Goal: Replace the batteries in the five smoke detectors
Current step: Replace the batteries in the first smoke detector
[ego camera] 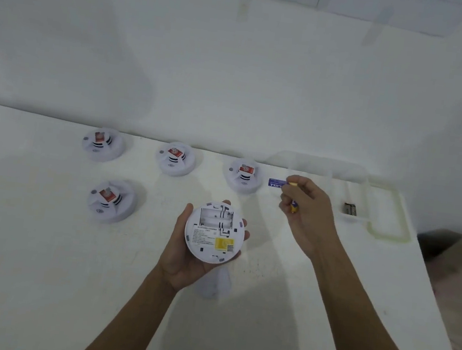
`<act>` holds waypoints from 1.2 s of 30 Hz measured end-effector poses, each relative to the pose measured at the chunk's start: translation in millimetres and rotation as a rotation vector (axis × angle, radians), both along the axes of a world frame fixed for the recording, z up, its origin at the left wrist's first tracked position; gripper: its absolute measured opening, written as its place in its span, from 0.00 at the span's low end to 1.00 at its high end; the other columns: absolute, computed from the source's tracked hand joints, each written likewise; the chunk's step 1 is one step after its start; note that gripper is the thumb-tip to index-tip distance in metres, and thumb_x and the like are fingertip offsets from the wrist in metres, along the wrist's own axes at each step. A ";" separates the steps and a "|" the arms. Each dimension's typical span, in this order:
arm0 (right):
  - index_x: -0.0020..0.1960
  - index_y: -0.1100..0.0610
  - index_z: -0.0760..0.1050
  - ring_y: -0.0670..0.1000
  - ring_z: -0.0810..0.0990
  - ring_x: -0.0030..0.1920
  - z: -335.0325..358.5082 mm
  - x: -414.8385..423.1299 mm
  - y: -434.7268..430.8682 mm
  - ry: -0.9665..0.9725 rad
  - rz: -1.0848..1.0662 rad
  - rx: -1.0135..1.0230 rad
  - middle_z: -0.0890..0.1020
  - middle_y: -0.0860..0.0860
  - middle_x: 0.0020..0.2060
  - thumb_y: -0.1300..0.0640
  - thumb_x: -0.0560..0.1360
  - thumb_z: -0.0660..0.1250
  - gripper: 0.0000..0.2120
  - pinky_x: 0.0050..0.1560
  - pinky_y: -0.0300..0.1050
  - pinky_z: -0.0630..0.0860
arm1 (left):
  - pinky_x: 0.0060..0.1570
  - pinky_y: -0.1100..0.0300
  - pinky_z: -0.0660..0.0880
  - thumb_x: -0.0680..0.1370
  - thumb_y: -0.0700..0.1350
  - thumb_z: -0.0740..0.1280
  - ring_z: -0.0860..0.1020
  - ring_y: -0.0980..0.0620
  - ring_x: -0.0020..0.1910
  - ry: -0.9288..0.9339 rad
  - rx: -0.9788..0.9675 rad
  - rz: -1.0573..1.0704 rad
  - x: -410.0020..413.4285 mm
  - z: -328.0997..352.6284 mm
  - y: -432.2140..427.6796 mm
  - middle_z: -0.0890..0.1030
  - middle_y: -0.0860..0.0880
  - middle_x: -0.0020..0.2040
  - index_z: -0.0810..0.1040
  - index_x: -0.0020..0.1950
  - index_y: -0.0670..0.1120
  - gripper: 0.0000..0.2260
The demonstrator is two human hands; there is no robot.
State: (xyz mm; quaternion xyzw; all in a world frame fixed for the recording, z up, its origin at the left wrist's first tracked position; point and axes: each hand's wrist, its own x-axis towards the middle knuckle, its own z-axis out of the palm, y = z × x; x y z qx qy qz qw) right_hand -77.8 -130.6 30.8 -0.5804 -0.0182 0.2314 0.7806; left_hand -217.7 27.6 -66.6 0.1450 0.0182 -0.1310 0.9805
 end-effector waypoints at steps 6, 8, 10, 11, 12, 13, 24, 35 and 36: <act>0.53 0.63 0.78 0.47 0.67 0.31 2.5 -67.7 36.9 0.003 0.049 0.137 0.77 0.54 0.37 0.70 0.75 0.64 0.09 0.32 0.38 0.67 | 0.67 0.40 0.63 0.75 0.60 0.66 0.65 0.35 0.70 0.058 0.016 0.003 -23.8 -0.3 22.3 0.69 0.37 0.70 0.64 0.74 0.47 0.32; 0.56 0.59 0.79 0.48 0.70 0.33 -2.2 -83.1 46.4 -0.170 0.073 -0.049 0.80 0.57 0.42 0.69 0.75 0.65 0.12 0.34 0.38 0.69 | 0.66 0.40 0.65 0.73 0.60 0.68 0.68 0.35 0.68 0.075 0.030 0.016 -31.5 1.3 28.5 0.71 0.37 0.68 0.67 0.72 0.46 0.32; 0.57 0.55 0.78 0.45 0.78 0.38 -6.6 -95.6 55.2 -0.420 0.100 -0.258 0.83 0.52 0.44 0.68 0.75 0.67 0.13 0.38 0.36 0.75 | 0.64 0.40 0.69 0.72 0.60 0.69 0.72 0.36 0.65 0.089 0.053 0.047 -38.8 4.4 33.5 0.73 0.38 0.67 0.70 0.70 0.45 0.32; 0.56 0.54 0.76 0.45 0.81 0.41 -8.2 -100.8 59.5 -0.538 0.116 -0.330 0.83 0.48 0.44 0.66 0.75 0.67 0.13 0.41 0.36 0.77 | 0.63 0.40 0.70 0.71 0.61 0.69 0.73 0.37 0.64 0.094 0.079 0.068 -42.1 6.6 35.7 0.73 0.38 0.67 0.72 0.69 0.45 0.32; 0.54 0.53 0.75 0.45 0.81 0.44 -9.8 -105.0 62.9 -0.651 0.136 -0.389 0.82 0.43 0.44 0.65 0.75 0.68 0.11 0.43 0.36 0.78 | 0.61 0.40 0.71 0.70 0.61 0.70 0.74 0.38 0.63 0.101 0.105 0.087 -44.5 9.6 37.5 0.74 0.39 0.66 0.73 0.68 0.45 0.32; 0.52 0.53 0.75 0.45 0.81 0.44 -11.6 -108.8 66.1 -0.765 0.157 -0.440 0.81 0.41 0.44 0.63 0.75 0.68 0.09 0.44 0.35 0.78 | 0.59 0.40 0.72 0.69 0.61 0.72 0.75 0.38 0.62 0.113 0.120 0.105 -46.8 12.7 39.0 0.74 0.39 0.66 0.74 0.68 0.46 0.32; 0.58 0.57 0.77 0.52 0.79 0.42 -18.9 -115.5 89.3 -1.567 0.458 -0.739 0.82 0.53 0.52 0.55 0.76 0.60 0.14 0.39 0.44 0.79 | 0.53 0.43 0.76 0.65 0.58 0.77 0.79 0.39 0.55 0.107 0.088 0.141 -66.0 16.1 59.6 0.79 0.38 0.59 0.79 0.62 0.45 0.29; 0.58 0.54 0.79 0.51 0.80 0.39 -9.1 -109.5 97.4 -1.576 0.583 -0.893 0.79 0.55 0.51 0.58 0.67 0.77 0.20 0.39 0.32 0.69 | 0.53 0.45 0.77 0.66 0.60 0.74 0.80 0.41 0.54 0.106 0.197 0.097 -60.7 20.0 69.6 0.80 0.39 0.59 0.80 0.60 0.46 0.28; 0.58 0.55 0.80 0.51 0.80 0.38 -8.8 -108.7 98.0 -1.572 0.586 -0.893 0.79 0.55 0.51 0.58 0.67 0.77 0.20 0.39 0.31 0.69 | 0.53 0.45 0.77 0.66 0.60 0.74 0.80 0.40 0.54 0.106 0.207 0.094 -60.0 20.0 70.4 0.80 0.39 0.59 0.80 0.60 0.46 0.28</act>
